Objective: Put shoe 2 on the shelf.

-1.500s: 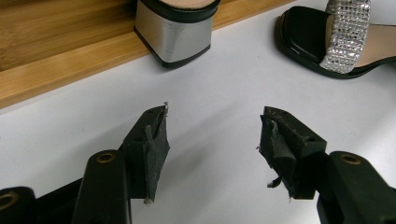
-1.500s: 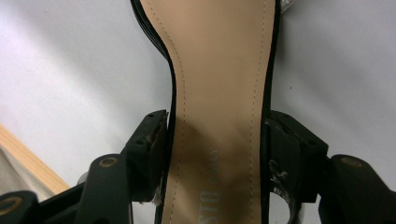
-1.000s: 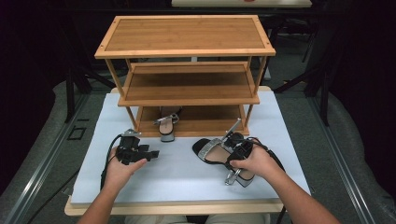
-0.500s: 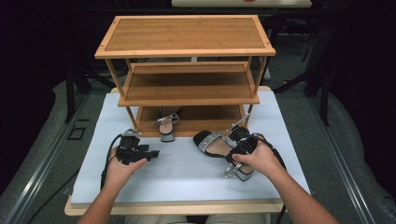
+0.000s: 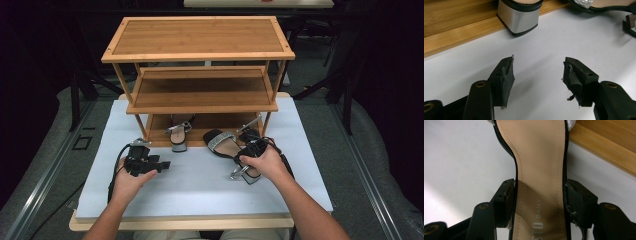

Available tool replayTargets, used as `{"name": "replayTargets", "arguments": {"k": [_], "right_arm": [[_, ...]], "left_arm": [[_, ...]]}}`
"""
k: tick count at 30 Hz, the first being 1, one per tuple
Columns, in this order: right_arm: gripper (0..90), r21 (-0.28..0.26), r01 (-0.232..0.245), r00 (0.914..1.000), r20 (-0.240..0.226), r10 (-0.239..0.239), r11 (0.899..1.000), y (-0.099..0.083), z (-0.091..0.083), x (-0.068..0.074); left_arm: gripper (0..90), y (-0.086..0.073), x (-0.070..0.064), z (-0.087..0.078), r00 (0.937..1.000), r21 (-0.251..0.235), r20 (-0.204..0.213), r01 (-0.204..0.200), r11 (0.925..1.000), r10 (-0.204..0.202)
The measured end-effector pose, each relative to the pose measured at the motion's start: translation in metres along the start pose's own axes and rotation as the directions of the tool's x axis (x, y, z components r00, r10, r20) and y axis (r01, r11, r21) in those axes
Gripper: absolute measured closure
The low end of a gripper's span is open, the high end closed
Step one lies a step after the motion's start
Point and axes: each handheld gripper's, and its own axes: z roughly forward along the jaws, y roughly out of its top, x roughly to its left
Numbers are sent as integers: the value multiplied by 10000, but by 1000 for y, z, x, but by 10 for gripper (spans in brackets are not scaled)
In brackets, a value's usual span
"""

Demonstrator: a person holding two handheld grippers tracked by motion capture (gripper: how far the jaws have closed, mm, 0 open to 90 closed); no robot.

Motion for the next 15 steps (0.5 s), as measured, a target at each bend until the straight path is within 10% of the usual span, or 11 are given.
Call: {"name": "replayTargets", "arguments": {"k": [15], "right_arm": [[415,-404,-214,9990,389,230,9990,6,11,10]], "left_arm": [[413,-1,1,0,10000,-40,-20,5,10000,-5]]}}
